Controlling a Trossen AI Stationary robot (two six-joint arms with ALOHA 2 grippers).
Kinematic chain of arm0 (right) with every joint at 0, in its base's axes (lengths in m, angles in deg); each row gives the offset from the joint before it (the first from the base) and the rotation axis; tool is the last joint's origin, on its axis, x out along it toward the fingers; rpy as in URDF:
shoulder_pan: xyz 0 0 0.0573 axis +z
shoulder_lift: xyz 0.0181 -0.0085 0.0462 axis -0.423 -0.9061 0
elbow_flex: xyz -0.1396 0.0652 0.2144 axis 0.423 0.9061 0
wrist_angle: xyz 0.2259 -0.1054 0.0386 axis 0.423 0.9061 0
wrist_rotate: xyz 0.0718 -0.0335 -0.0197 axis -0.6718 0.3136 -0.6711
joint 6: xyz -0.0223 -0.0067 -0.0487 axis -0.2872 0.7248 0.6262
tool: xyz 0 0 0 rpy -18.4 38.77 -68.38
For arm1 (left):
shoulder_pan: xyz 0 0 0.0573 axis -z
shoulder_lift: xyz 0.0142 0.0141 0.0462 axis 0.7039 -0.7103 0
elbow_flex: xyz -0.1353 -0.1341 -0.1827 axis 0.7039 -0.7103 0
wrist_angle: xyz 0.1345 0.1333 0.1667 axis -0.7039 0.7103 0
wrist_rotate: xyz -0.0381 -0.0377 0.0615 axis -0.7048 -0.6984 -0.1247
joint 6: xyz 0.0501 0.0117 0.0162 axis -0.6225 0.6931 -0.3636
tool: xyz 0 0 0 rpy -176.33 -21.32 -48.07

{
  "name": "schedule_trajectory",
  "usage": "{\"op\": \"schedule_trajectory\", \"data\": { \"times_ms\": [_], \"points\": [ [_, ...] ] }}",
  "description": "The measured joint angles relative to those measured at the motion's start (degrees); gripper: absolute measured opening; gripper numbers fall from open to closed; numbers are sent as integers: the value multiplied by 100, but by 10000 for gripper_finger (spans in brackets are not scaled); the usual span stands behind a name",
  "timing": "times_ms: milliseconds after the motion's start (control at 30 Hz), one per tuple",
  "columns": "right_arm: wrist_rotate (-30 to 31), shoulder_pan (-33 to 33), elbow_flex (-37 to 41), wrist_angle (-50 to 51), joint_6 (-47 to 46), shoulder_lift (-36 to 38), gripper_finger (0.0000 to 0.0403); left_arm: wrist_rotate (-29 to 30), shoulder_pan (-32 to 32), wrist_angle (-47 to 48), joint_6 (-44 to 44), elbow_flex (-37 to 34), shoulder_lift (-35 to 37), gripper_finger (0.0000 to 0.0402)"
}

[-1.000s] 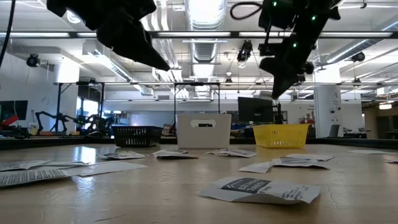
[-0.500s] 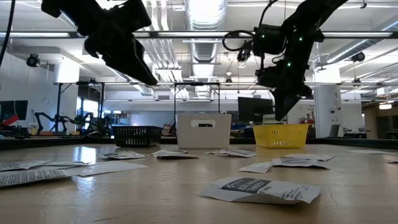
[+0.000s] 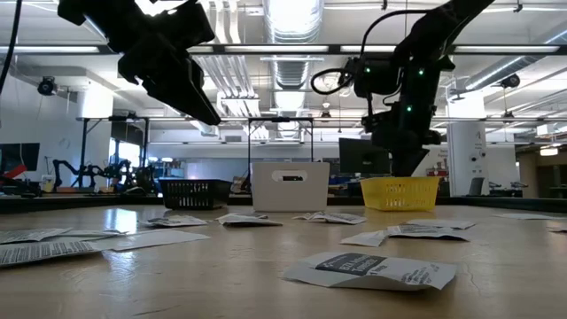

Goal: Pick & Place First Aid Supplies
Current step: Put the green bandage into the yellow basket, then put the towelette pack into the black basket

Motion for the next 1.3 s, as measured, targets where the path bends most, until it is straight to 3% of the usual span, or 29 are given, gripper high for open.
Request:
{"op": "schedule_trajectory", "data": {
  "times_ms": [800,1100,1300],
  "points": [
    [-44,-13,0,85,-116,9,11,-2,0,105,74,0,-2,185],
    [15,-89,-20,181,-270,11,89,-11,-4,480,85,0,-2,186],
    [-98,-87,-456,481,-230,22,127,-91,-4,673,218,0,-2,186]
  ]
}}
